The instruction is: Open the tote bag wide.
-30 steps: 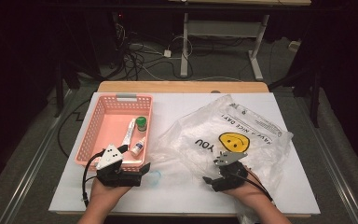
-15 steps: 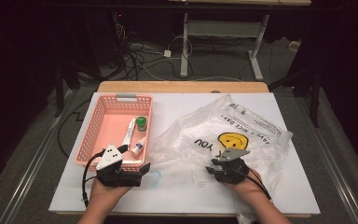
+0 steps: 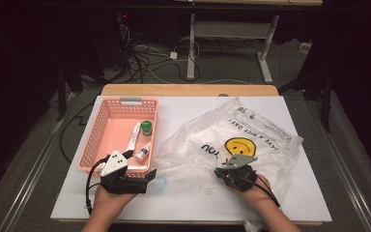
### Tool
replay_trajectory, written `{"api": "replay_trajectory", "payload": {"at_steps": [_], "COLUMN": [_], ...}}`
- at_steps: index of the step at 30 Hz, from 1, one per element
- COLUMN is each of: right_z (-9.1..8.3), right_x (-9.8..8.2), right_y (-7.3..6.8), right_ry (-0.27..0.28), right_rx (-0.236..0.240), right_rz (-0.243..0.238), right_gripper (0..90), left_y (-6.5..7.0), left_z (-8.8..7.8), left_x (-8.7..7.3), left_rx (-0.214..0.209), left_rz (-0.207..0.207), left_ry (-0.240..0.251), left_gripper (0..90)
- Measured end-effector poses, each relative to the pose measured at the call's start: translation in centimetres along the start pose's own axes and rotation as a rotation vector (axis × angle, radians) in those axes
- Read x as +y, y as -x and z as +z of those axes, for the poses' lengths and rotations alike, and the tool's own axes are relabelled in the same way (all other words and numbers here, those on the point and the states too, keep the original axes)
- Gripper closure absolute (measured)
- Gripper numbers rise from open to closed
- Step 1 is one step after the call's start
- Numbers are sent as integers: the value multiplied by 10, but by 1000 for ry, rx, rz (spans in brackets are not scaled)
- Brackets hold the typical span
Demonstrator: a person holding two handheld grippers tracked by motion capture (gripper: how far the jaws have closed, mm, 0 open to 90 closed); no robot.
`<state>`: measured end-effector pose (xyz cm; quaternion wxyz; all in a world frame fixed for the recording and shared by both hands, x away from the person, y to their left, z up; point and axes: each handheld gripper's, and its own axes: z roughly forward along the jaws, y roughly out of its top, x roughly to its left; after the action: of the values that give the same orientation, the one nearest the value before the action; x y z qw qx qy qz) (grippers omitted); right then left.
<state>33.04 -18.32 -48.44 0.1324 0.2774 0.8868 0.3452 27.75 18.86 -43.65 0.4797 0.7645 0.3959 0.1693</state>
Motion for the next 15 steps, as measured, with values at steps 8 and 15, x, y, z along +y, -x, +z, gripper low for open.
{"api": "replay_trajectory", "payload": {"at_steps": [8,15], "right_z": [0,-2], "right_x": [-1,-3], "right_y": [4,6], "right_ry": [11,22], "right_rx": [13,21], "right_rz": [22,32], "right_gripper": [900,900], "left_y": [-1,-2], "left_z": [0,-1], "left_x": [0,0], "left_rx": [0,1], "left_rz": [0,1], "left_ry": [0,0], "left_gripper": [0,0]}}
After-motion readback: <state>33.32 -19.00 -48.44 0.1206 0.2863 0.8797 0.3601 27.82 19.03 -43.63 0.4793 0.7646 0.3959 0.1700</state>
